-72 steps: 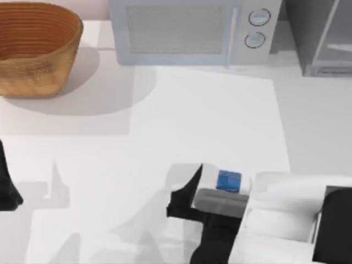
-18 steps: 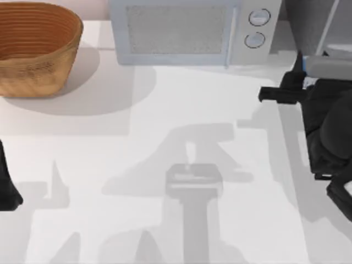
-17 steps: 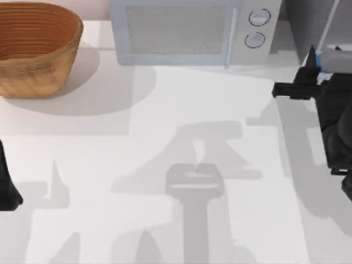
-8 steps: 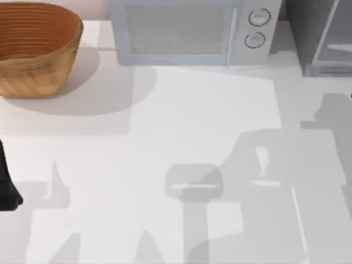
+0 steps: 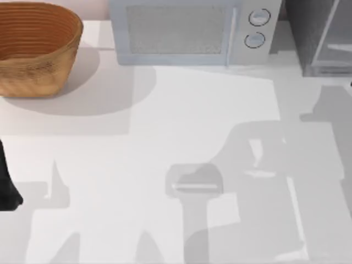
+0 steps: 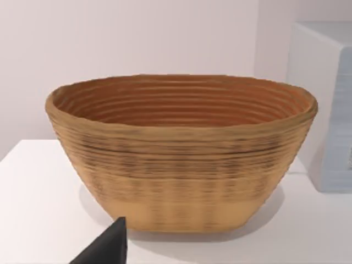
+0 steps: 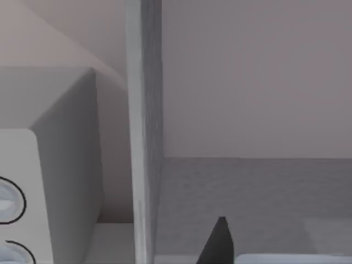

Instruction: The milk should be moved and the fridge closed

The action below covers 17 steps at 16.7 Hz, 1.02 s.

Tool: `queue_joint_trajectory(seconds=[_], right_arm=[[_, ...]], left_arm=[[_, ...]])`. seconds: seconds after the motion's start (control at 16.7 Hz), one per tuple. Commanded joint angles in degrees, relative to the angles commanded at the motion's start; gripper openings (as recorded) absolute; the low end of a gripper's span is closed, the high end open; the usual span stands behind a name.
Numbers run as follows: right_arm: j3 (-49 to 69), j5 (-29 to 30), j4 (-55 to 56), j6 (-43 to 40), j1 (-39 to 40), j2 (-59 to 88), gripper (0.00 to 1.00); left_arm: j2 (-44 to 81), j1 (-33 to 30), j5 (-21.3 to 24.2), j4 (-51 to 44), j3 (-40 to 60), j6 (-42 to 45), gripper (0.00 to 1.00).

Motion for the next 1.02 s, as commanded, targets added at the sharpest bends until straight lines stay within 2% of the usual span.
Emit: queue_joint_trajectory(seconds=[0.66, 1.02], right_arm=[[36.65, -8.42, -4.92, -0.87, -9.0, 31.44, 0.0], [45.16, -10.99, -8.54, -0.64, -11.62, 41.61, 0.0]], left_arm=[[0.0, 0.0, 0.0, 0.0, 0.0, 0.0, 1.0], [0.0, 0.0, 0.0, 0.0, 0.0, 0.0, 1.0]])
